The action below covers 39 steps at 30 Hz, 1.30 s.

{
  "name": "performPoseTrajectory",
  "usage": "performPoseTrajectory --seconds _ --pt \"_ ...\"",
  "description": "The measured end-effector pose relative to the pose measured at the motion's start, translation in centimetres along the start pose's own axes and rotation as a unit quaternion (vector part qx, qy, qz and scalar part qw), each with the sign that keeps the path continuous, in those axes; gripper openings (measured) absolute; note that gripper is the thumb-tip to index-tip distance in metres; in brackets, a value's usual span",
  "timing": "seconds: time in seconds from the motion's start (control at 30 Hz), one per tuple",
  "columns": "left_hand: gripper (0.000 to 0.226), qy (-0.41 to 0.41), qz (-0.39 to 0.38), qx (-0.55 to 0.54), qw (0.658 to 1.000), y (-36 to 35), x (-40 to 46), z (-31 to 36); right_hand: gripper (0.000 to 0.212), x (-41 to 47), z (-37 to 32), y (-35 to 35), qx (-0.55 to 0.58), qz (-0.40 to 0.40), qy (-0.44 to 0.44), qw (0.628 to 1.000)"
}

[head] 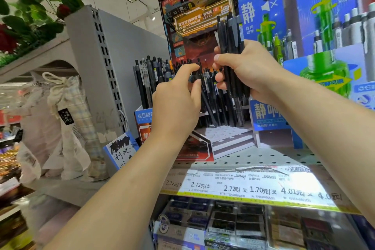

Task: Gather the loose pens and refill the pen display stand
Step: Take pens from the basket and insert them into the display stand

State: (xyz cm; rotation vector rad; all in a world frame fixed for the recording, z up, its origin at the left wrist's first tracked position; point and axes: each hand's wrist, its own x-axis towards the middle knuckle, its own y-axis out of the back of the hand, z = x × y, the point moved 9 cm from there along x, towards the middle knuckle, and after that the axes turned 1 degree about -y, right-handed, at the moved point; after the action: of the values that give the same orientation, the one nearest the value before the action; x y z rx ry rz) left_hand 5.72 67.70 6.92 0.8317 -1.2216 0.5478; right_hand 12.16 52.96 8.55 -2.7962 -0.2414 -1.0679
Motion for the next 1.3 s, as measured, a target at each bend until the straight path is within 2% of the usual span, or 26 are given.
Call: performPoseTrajectory --seconds 0.17,0.4,0.57,0.73,0.9,0.97,1.03,1.1,1.23,1.3 --pt "0.034 -0.038 -0.015 0.070 0.997 0.3 0.6 0.5 0.010 0.0 0.0 0.0 -0.010 0.007 0.003 1.000" --pt "0.036 -0.052 -0.013 0.081 0.995 0.2 1.2 0.8 0.011 -0.1 -0.1 0.0 -0.002 0.005 -0.001 1.000" --pt "0.042 -0.018 -0.115 0.120 0.986 -1.9 1.5 0.4 0.009 -0.2 -0.2 0.3 -0.026 0.020 -0.001 0.999" --pt "0.054 0.071 -0.287 0.140 0.945 -5.0 1.7 -0.9 0.013 -0.2 -0.2 0.5 -0.015 0.031 0.001 0.999" --pt "0.061 0.143 -0.369 0.082 0.915 -6.0 1.5 -1.7 0.011 -0.4 -0.2 0.6 -0.016 0.028 0.003 0.999" --pt "0.068 0.157 -0.353 0.049 0.921 -5.7 1.4 -1.8 0.012 -0.5 -0.2 0.4 -0.017 0.017 0.003 1.000" --pt "0.067 0.158 -0.285 0.013 0.945 -4.9 1.6 -1.8 0.011 -0.5 -0.2 0.3 -0.030 0.007 0.004 1.000" --pt "0.055 0.180 -0.190 -0.066 0.963 -3.5 1.9 -2.1 0.010 -0.5 -0.2 0.0 -0.047 -0.007 0.010 0.999" --pt "0.019 0.196 -0.036 -0.204 0.959 -0.9 2.6 -1.9 0.005 -0.6 0.0 -1.2 -0.097 -0.065 0.016 0.993" --pt "0.019 0.189 0.002 -0.211 0.959 0.0 3.0 -1.6 0.005 -0.6 0.2 -1.7 -0.117 -0.089 0.010 0.989"
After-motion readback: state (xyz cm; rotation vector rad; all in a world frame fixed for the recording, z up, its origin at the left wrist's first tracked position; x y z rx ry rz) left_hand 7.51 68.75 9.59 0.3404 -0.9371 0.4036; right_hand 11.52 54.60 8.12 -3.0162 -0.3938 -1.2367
